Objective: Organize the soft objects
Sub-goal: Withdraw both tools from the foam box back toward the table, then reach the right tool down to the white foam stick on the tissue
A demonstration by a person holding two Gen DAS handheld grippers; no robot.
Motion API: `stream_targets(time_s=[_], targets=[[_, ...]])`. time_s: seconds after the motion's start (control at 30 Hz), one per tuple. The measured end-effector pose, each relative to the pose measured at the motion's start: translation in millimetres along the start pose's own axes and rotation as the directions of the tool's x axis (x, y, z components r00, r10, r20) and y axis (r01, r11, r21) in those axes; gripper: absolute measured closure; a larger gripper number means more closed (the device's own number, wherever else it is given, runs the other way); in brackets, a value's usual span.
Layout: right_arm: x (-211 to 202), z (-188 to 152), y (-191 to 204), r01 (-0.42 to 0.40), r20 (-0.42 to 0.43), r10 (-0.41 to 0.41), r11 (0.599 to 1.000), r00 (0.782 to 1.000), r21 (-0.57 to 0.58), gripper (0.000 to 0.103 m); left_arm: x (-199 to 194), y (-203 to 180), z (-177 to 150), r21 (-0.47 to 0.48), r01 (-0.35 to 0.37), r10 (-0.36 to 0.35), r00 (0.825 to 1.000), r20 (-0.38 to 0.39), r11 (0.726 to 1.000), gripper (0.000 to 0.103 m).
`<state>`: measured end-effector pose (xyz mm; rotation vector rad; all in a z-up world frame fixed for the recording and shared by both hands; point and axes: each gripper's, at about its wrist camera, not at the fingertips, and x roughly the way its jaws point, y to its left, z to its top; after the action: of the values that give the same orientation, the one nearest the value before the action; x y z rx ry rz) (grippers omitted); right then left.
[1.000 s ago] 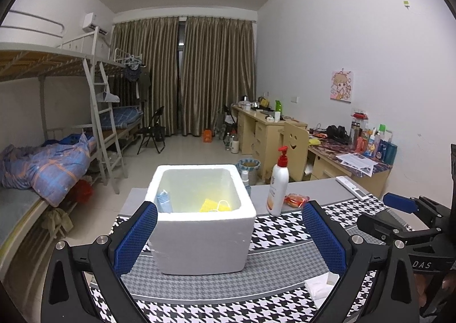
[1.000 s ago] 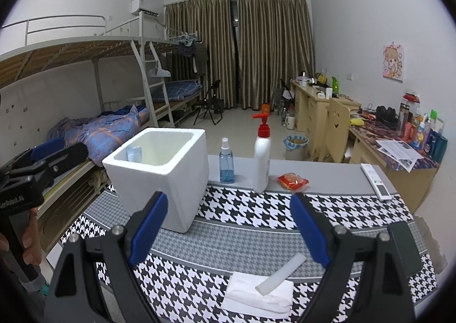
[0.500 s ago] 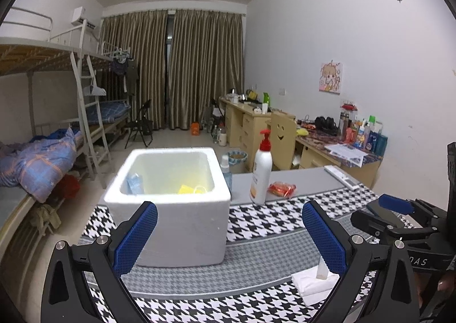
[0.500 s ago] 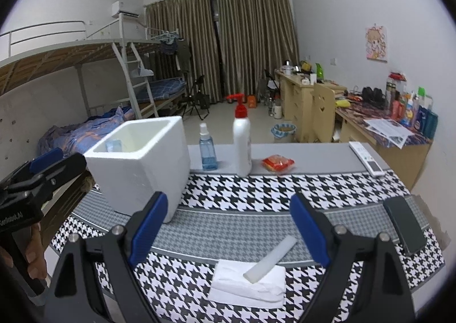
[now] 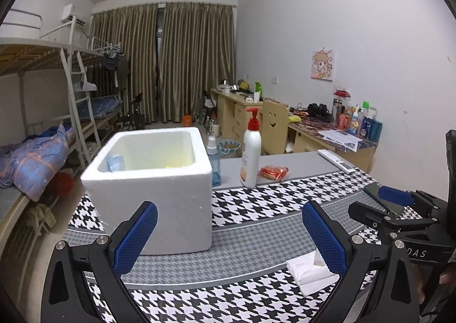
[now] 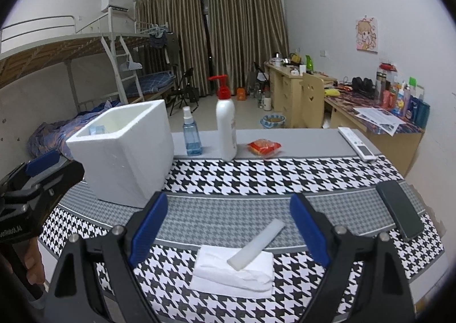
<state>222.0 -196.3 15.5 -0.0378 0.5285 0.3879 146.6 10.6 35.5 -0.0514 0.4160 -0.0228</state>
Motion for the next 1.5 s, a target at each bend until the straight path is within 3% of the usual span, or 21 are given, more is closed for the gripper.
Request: stream_targets(time_s=[0.6, 0.97, 1.5], targets=[[16.2, -22.4, -23.5, 0.078, -0.083, -0.076, 0.997, 0.994, 0.026, 0.013, 26.8, -20.0, -21.1, 0.024, 0.077, -0.075, 0.995, -0.062, 0.997, 0.001], [20.9, -33.1, -36.4, 0.116, -0.130, -0.110, 0.992, 0.985, 0.043, 0.013, 48.7, -46.1, -40.2, 0.077, 0.164, -0.151, 0.978, -0.144, 0.984, 0.001], [59.4, -51.2, -53.5, 0.059, -0.234, -0.036, 0.994, 0.971, 0.093, 0.023, 75.6, -67.9, -63.7, 0.144, 0.224, -0.181, 0.947, -0.265, 0.964, 0.001]])
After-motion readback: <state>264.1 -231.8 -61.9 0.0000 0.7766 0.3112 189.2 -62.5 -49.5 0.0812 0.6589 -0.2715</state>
